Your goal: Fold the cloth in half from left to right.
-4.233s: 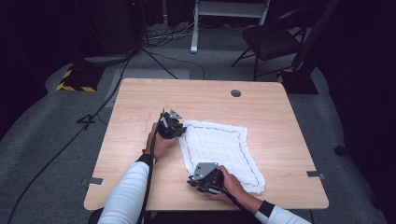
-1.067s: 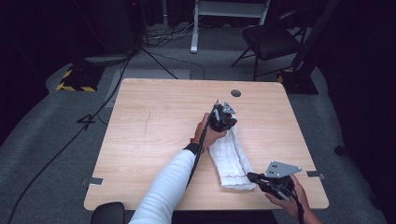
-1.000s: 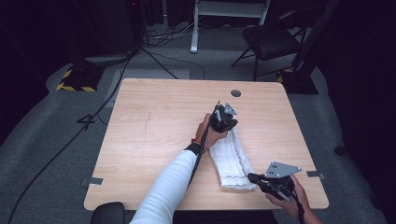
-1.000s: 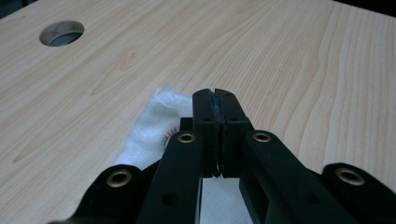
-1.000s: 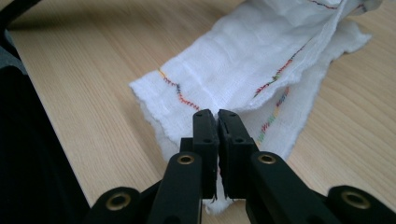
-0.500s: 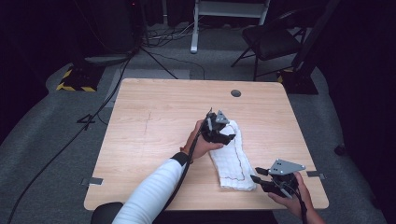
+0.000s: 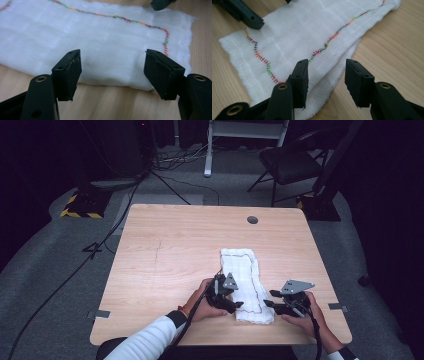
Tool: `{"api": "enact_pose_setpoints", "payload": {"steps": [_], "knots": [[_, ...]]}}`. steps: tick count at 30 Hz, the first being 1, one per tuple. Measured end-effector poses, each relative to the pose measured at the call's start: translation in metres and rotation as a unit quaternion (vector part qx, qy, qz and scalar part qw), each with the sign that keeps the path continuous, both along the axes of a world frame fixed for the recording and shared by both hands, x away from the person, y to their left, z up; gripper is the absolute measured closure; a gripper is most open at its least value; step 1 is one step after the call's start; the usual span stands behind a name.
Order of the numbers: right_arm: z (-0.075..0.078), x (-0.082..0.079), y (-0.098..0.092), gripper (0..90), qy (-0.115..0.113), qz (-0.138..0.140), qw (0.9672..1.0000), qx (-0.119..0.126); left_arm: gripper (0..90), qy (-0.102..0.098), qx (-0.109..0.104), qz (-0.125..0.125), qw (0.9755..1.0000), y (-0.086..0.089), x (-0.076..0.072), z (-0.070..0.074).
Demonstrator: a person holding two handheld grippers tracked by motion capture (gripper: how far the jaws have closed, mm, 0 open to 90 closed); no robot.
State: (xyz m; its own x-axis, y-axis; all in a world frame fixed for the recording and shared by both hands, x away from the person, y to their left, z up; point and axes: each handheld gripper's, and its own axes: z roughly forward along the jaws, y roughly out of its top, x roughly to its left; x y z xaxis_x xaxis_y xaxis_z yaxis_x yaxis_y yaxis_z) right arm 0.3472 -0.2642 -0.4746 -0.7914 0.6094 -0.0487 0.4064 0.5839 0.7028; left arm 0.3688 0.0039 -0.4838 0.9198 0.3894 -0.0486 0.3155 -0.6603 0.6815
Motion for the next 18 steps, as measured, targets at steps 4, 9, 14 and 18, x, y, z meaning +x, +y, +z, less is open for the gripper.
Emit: {"api": "enact_pose_setpoints", "payload": {"steps": [4, 9, 14, 18], "knots": [[-0.008, 0.0, 0.002, 55.5, 0.01, 0.012, 0.9997, -0.019, 32.0, -0.015, 0.027, 0.002, 0.9995, -0.001, -0.003, -0.006], [-0.012, 0.0, 0.001, 56.5, 0.022, 0.02, 0.9995, -0.014, 32.8, -0.026, 0.033, 0.001, 0.9991, 0.0, -0.006, -0.007], [-0.014, 0.0, 0.004, 56.5, 0.032, 0.019, 0.9993, 0.0, 32.8, -0.006, 0.025, 0.006, 0.9997, 0.011, -0.004, -0.009], [-0.014, -0.004, 0.014, 56.4, 0.027, 0.03, 0.9992, -0.003, 32.5, 0.008, 0.018, 0.006, 0.9998, 0.026, -0.004, -0.01]]}}
